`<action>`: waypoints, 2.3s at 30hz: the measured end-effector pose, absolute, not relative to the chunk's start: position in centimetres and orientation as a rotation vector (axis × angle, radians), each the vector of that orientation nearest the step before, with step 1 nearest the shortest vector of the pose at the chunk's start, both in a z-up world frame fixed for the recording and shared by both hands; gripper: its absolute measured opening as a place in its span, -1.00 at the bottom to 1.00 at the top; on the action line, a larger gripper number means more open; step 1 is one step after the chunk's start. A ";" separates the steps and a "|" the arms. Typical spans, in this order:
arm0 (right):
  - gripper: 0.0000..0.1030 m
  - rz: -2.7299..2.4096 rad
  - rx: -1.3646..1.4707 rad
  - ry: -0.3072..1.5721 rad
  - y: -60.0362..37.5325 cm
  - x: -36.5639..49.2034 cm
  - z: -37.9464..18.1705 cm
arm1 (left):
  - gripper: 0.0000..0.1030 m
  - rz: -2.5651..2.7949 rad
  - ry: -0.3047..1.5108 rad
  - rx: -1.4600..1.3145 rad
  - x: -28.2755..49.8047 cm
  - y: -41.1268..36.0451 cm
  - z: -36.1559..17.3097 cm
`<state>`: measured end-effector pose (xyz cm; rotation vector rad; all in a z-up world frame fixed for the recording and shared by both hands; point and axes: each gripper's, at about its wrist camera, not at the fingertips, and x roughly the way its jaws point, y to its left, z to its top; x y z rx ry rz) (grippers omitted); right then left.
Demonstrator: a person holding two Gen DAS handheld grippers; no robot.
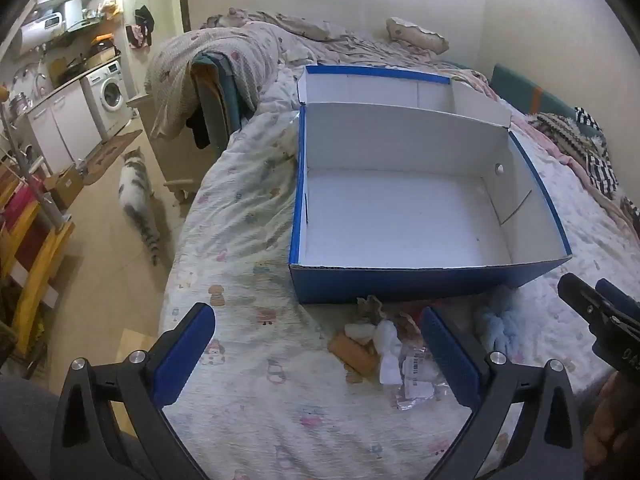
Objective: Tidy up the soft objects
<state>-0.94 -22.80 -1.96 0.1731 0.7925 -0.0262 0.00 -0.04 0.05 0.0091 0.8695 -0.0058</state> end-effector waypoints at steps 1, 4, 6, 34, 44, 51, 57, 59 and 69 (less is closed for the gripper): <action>1.00 -0.027 0.170 0.791 -22.8 -0.9 -2.0 | 0.99 -0.002 0.869 0.008 0.0 0.0 0.0; 1.00 -0.030 0.164 0.784 -22.7 -1.0 -2.0 | 0.99 -0.001 0.868 0.003 0.0 -0.1 0.1; 1.00 -0.030 0.165 0.784 -22.6 -1.0 -2.0 | 0.99 -0.004 0.870 -0.002 0.0 -0.1 0.1; 1.00 -0.044 0.145 0.788 -22.3 -1.0 -2.2 | 0.99 -0.012 0.857 0.005 -0.4 -0.1 0.1; 1.00 -0.044 0.145 0.786 -22.3 -0.9 -2.2 | 0.99 -0.014 0.857 0.009 -0.4 -0.2 0.0; 1.00 -0.043 0.146 0.786 -22.3 -0.9 -2.1 | 0.99 -0.012 0.857 0.009 -0.3 -0.2 0.1; 1.00 -0.044 0.145 0.786 -22.3 -0.9 -2.1 | 0.99 -0.014 0.857 0.009 -0.3 -0.2 0.1; 1.00 -0.044 0.145 0.786 -22.3 -1.0 -2.1 | 0.99 -0.018 0.856 0.010 -0.3 -0.3 0.1; 1.00 -0.043 0.143 0.785 -22.2 -0.9 -2.1 | 0.99 -0.016 0.857 0.008 -0.4 -0.3 0.3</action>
